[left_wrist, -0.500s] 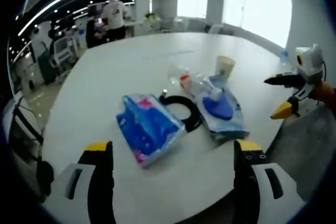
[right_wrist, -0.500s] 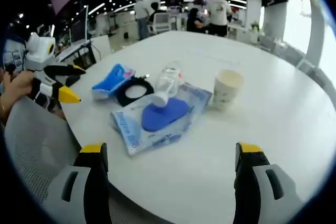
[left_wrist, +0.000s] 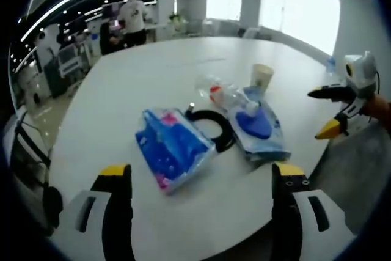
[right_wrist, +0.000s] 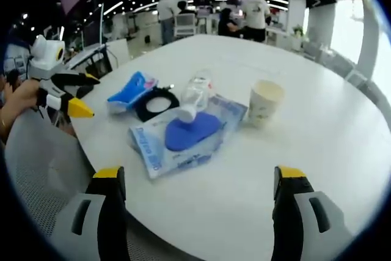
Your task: Arrange the tabletop items into an orderly group along one side of the table until the central work area is clear of visible clutter.
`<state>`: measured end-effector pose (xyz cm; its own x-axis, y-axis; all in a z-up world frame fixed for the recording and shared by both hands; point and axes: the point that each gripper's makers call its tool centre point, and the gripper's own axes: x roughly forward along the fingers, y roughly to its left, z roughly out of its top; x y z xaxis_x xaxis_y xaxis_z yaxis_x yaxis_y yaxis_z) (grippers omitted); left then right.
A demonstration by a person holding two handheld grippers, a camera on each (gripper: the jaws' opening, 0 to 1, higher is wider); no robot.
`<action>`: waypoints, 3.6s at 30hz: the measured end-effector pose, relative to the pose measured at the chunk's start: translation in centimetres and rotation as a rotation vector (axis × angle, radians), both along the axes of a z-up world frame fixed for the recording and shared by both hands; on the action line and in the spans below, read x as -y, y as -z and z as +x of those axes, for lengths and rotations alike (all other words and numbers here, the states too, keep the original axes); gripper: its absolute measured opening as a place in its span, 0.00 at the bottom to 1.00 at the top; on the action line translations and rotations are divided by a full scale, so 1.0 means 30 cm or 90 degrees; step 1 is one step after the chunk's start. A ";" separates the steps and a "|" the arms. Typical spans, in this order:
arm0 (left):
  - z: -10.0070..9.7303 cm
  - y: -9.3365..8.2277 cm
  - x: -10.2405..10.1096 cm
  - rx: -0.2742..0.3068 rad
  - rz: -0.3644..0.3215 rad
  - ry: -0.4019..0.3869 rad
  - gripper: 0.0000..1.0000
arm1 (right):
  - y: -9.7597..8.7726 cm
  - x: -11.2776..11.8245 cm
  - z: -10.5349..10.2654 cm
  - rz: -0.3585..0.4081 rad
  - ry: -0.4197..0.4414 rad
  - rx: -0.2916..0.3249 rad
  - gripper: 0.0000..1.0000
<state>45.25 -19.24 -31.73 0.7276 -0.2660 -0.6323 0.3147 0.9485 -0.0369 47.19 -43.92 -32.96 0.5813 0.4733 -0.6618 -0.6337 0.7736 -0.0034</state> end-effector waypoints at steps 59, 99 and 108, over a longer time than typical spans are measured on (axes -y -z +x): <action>0.011 -0.024 -0.008 0.021 -0.008 -0.004 0.91 | -0.016 -0.030 -0.002 0.023 -0.013 0.006 0.96; 0.044 -0.151 0.060 0.094 -0.073 0.034 0.95 | -0.158 -0.118 0.082 0.102 0.014 0.065 0.96; 0.057 -0.188 0.043 0.097 -0.059 0.050 0.95 | -0.212 -0.147 0.148 0.103 0.020 0.067 0.96</action>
